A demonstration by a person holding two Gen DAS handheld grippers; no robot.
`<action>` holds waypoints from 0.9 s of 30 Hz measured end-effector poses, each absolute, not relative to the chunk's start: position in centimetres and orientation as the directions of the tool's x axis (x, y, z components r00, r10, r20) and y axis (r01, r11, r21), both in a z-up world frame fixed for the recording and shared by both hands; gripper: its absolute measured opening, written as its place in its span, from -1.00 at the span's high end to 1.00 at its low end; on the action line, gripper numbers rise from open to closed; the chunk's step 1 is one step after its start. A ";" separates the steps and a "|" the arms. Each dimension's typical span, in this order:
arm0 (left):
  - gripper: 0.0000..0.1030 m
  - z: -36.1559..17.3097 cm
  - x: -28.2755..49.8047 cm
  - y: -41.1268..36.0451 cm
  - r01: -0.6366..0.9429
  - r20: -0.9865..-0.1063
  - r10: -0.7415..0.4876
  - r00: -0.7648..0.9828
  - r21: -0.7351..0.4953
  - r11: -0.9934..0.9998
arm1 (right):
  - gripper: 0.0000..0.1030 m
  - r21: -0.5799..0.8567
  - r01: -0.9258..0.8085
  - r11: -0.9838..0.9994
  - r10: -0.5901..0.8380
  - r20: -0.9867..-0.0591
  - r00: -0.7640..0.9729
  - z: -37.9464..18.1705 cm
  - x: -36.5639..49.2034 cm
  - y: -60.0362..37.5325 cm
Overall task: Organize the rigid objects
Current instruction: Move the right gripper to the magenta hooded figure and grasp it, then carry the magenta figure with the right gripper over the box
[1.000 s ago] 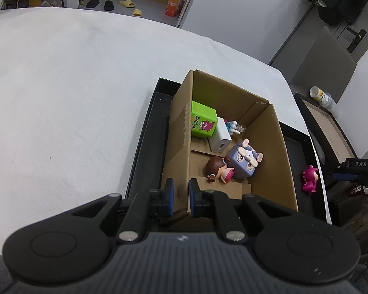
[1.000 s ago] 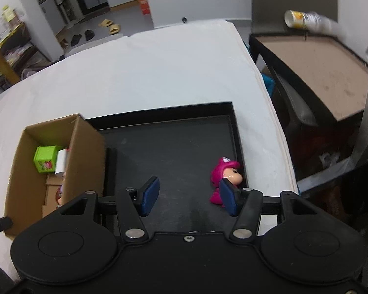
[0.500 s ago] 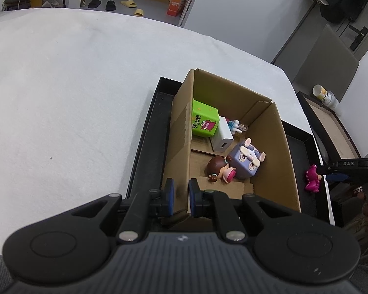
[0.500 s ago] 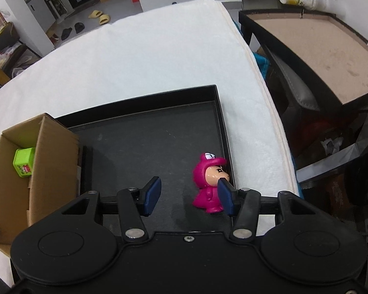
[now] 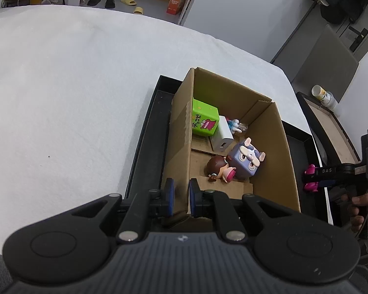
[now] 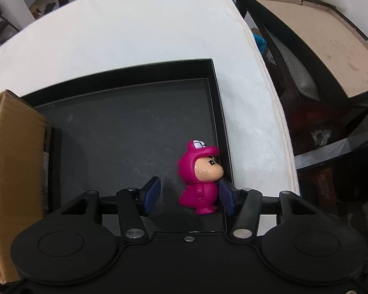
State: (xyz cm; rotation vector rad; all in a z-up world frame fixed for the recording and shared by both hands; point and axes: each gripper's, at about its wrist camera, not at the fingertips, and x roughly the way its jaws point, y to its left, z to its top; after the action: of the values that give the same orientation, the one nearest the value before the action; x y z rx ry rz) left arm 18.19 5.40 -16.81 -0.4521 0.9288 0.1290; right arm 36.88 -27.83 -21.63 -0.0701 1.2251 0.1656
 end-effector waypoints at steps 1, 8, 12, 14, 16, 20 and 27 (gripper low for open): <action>0.78 -16.8 18.2 5.4 -0.299 -0.796 -0.086 0.599 -0.322 0.898 | -0.02 0.026 -0.167 0.986 0.080 -0.942 0.325 -21.8 36.9 -27.7; 0.77 -16.8 18.1 5.6 -0.299 -0.793 -0.094 0.601 -0.333 0.894 | 0.24 -0.030 -0.176 0.984 0.027 -0.950 0.312 -22.8 36.9 -26.6; 0.77 -16.8 18.1 5.7 -0.299 -0.792 -0.100 0.602 -0.340 0.892 | 0.24 -0.031 -0.183 0.983 0.028 -0.949 0.315 -22.6 36.7 -26.1; 0.77 -16.7 18.1 5.7 -0.300 -0.792 -0.100 0.602 -0.340 0.891 | 0.25 -0.027 -0.198 0.980 0.038 -0.948 0.317 -22.2 36.3 -25.7; 0.77 -16.7 18.1 5.7 -0.299 -0.792 -0.100 0.603 -0.340 0.892 | 0.26 -0.020 -0.212 0.977 0.050 -0.946 0.319 -21.8 35.9 -25.5; 0.77 -16.7 17.9 5.7 -0.298 -0.790 -0.102 0.604 -0.343 0.891 | 0.27 -0.009 -0.243 0.970 0.075 -0.941 0.331 -20.6 35.0 -24.7; 0.77 -16.4 17.6 5.8 -0.298 -0.785 -0.104 0.610 -0.349 0.888 | 0.27 0.005 -0.302 0.953 0.118 -0.926 0.358 -18.1 33.3 -23.4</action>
State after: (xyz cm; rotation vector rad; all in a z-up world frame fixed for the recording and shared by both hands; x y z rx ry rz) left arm 17.64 5.80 -16.43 -0.4805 0.9166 0.1172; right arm 33.31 -23.43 -18.08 -0.1775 1.1752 0.2728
